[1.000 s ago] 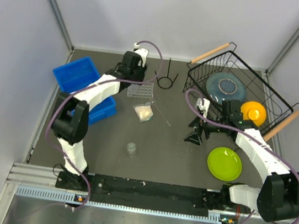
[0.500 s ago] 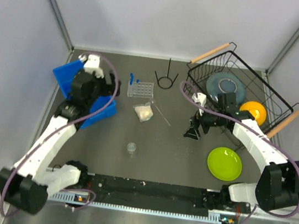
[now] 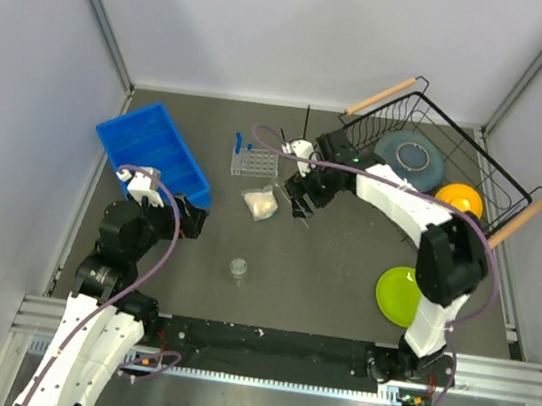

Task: Organize the chemistry lab equipment

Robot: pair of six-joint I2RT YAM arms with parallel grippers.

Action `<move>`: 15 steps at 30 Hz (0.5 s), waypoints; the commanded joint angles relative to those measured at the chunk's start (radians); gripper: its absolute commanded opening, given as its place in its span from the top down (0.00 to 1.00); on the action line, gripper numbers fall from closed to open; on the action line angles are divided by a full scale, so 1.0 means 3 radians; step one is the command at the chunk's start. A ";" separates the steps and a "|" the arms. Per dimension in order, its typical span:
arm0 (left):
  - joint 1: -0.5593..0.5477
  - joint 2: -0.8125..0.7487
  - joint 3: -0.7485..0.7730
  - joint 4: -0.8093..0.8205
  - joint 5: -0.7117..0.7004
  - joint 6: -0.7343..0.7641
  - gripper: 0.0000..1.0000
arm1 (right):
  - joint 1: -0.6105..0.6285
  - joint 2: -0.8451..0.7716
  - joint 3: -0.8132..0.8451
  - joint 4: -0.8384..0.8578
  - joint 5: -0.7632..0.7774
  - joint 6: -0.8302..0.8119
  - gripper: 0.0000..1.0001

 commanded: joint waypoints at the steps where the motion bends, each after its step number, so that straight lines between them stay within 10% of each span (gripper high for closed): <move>1: 0.0004 -0.0166 0.0029 -0.0114 0.0157 -0.0180 0.01 | 0.0045 0.0389 0.0416 0.0029 0.0458 0.0247 0.29; 15: 0.0004 -0.0228 0.0071 -0.0171 0.0172 -0.0093 0.01 | 0.0127 0.0973 0.0668 0.0106 0.0463 0.0426 0.52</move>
